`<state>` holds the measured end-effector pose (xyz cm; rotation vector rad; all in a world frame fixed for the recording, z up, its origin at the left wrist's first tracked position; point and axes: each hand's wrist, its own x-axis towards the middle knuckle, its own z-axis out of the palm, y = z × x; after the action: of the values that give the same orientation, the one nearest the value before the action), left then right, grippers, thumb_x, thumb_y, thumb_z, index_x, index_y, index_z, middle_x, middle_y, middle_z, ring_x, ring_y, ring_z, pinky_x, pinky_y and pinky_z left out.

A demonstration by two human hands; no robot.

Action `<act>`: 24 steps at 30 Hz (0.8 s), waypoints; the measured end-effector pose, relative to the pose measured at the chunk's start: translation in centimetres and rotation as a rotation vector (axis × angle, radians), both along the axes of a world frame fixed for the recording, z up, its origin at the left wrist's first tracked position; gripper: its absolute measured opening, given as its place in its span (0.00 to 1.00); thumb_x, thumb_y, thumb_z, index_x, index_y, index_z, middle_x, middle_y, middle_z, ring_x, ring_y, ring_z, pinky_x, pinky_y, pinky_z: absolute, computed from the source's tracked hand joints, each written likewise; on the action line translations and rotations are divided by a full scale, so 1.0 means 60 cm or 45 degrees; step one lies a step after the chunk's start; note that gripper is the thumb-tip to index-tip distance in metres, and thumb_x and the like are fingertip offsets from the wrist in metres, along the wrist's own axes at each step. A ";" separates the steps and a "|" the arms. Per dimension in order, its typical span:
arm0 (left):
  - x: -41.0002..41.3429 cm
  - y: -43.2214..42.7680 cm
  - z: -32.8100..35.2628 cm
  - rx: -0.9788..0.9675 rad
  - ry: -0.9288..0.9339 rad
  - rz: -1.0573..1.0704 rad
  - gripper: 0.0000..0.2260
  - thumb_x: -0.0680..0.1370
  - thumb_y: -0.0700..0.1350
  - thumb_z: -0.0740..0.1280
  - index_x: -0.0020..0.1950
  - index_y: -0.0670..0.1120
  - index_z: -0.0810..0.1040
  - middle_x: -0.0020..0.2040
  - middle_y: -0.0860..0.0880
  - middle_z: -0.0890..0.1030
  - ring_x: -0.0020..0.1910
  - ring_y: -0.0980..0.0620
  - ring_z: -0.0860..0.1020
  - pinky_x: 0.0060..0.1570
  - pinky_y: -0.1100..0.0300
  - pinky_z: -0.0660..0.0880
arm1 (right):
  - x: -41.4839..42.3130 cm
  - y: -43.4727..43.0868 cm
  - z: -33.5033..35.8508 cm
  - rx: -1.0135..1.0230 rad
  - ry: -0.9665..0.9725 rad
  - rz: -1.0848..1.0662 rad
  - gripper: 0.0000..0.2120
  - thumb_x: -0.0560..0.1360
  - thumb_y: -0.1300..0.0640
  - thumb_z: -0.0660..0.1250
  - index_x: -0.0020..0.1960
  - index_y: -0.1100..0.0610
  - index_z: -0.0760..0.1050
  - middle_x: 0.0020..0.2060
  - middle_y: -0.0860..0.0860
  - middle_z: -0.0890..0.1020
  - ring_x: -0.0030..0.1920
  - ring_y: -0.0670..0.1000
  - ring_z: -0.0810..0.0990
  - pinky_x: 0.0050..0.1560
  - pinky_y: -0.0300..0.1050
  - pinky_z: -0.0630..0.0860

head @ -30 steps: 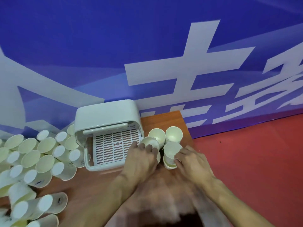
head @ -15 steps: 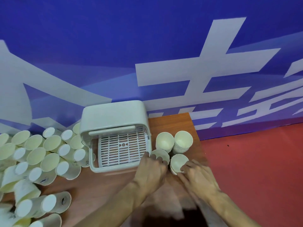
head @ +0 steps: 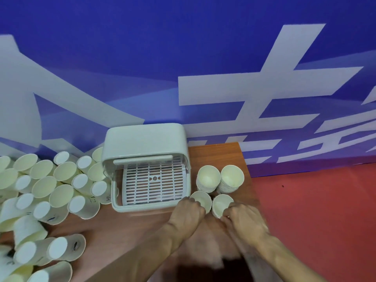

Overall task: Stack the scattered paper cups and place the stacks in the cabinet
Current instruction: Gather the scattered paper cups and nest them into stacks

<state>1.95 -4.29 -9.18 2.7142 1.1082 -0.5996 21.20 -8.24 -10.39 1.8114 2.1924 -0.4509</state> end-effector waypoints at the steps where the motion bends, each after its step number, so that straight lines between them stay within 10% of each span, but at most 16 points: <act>1: -0.002 0.002 -0.005 0.000 -0.016 0.005 0.12 0.78 0.32 0.59 0.56 0.40 0.79 0.54 0.40 0.81 0.55 0.39 0.77 0.50 0.51 0.68 | -0.003 0.002 0.000 -0.017 -0.005 -0.003 0.17 0.81 0.42 0.58 0.56 0.50 0.80 0.54 0.48 0.81 0.59 0.52 0.77 0.52 0.48 0.72; 6: -0.009 -0.001 -0.015 0.075 -0.120 0.027 0.11 0.77 0.34 0.62 0.57 0.41 0.79 0.55 0.41 0.79 0.54 0.41 0.76 0.49 0.51 0.70 | -0.015 0.003 0.019 -0.066 -0.056 -0.081 0.16 0.81 0.44 0.59 0.57 0.51 0.80 0.56 0.49 0.81 0.60 0.53 0.78 0.53 0.47 0.73; 11: -0.061 -0.019 -0.002 0.183 -0.386 -0.033 0.10 0.62 0.47 0.79 0.37 0.51 0.79 0.36 0.51 0.78 0.36 0.51 0.76 0.31 0.60 0.70 | -0.069 -0.010 0.067 0.055 -0.109 -0.181 0.10 0.80 0.46 0.60 0.54 0.49 0.77 0.55 0.47 0.81 0.57 0.50 0.81 0.46 0.45 0.68; 24: -0.483 -0.036 0.048 0.306 -0.341 0.576 0.08 0.68 0.44 0.73 0.37 0.48 0.74 0.31 0.49 0.75 0.27 0.45 0.75 0.23 0.59 0.67 | -0.473 0.034 0.095 0.142 0.466 0.182 0.12 0.82 0.47 0.58 0.63 0.46 0.76 0.58 0.42 0.79 0.56 0.47 0.79 0.54 0.46 0.75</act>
<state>-27.01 -6.43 -6.28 2.4847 1.7266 -0.0352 -7.20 -6.22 -4.69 1.7199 2.6178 -0.6878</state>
